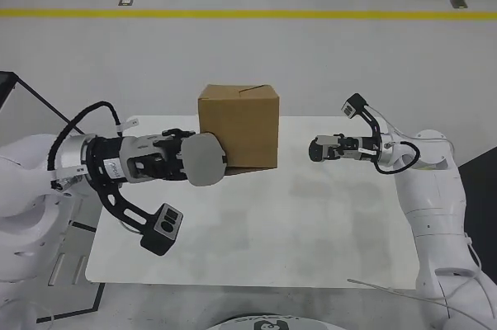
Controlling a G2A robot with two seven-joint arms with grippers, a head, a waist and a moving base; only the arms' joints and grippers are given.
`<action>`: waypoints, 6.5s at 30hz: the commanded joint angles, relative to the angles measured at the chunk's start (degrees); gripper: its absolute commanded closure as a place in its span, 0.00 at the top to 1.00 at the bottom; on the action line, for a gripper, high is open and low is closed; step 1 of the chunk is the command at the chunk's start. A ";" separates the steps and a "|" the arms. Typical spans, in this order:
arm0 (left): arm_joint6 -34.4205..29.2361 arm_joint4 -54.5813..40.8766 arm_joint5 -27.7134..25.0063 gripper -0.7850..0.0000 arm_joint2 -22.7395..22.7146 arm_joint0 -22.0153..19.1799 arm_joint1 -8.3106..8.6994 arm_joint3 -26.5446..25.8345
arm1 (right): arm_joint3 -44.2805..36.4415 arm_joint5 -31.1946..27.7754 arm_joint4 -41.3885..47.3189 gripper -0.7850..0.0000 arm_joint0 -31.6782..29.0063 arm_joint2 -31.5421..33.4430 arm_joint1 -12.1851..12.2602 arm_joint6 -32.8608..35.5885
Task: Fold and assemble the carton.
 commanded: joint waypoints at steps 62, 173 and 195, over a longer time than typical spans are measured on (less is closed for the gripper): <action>-5.77 -76.46 -33.90 0.00 12.12 9.98 -3.40 13.45 | 0.00 0.00 0.00 1.00 0.00 0.00 0.00 0.00; -61.38 -196.38 -4.92 0.00 10.24 22.09 -7.43 -2.49 | 0.00 0.00 0.00 1.00 0.00 0.00 0.00 0.00; -35.64 -195.41 11.51 0.00 16.22 11.24 -11.05 -7.23 | 0.00 0.00 0.00 1.00 0.00 0.00 0.00 0.00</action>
